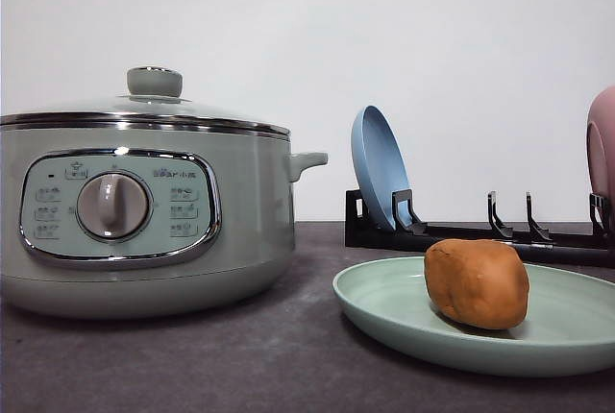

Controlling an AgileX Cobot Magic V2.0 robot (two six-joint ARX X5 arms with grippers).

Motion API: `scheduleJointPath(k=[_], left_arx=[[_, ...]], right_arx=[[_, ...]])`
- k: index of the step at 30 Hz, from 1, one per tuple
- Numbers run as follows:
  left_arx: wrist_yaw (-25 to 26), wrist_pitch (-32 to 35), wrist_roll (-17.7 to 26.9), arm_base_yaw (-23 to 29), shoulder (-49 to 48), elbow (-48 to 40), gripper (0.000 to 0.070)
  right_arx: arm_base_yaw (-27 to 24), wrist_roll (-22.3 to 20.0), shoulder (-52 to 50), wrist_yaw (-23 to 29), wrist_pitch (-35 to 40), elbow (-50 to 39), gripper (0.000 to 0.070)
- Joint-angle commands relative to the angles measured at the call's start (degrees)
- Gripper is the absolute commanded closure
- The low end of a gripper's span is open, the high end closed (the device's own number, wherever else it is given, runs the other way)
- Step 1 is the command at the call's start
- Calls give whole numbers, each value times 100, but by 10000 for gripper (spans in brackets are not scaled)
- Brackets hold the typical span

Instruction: Transfer potato from steamer to green plate

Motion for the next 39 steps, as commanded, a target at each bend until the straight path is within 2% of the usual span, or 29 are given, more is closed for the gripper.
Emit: scheduleJointPath(k=[1, 39], left_arx=[[-9, -46, -15, 7, -11, -118, 700], [-9, -46, -15, 7, -11, -118, 700]], right_arx=[[7, 83, -15, -1, -2, -31, 700], [7, 83, -15, -1, -2, -31, 700]])
